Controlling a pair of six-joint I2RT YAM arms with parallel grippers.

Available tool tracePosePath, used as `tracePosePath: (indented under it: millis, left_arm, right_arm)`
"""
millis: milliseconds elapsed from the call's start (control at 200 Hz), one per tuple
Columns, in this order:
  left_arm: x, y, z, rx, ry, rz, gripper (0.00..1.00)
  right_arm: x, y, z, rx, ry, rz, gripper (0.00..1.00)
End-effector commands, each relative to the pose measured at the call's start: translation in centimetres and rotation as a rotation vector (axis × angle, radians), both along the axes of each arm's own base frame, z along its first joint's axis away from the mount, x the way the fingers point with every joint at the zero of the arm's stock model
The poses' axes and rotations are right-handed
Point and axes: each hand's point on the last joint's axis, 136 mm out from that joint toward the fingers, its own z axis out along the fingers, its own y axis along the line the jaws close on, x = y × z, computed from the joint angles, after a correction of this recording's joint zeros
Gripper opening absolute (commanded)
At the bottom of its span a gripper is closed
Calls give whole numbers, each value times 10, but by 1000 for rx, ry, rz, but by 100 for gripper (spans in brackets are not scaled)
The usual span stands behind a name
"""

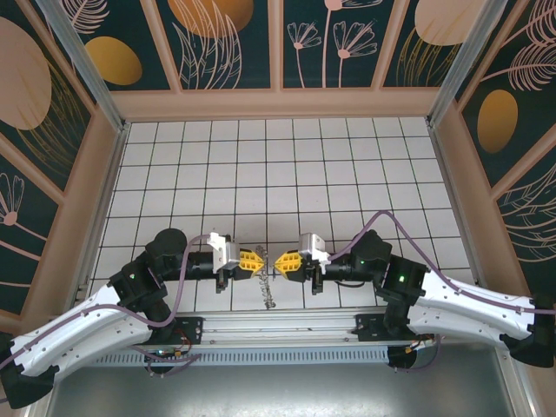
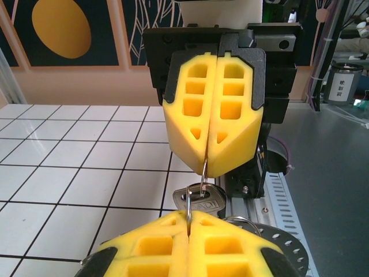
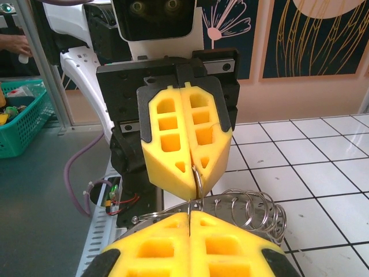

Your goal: Put the keys on the keyring

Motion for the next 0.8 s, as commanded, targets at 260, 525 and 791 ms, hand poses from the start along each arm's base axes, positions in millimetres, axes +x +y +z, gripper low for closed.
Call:
tracePosePath:
  millis: [260, 525, 791]
  left_arm:
    - [-6, 0, 24, -57, -42, -33, 0]
    - [-6, -1, 23, -54, -40, -33, 0]
    - [-6, -1, 23, -51, -37, -33, 0]
  right_arm:
    - [5, -3, 17, 45, -108, -81, 0]
    - [7, -3, 13, 27, -123, -104, 0]
    - [3, -1, 9, 5, -125, -90, 0]
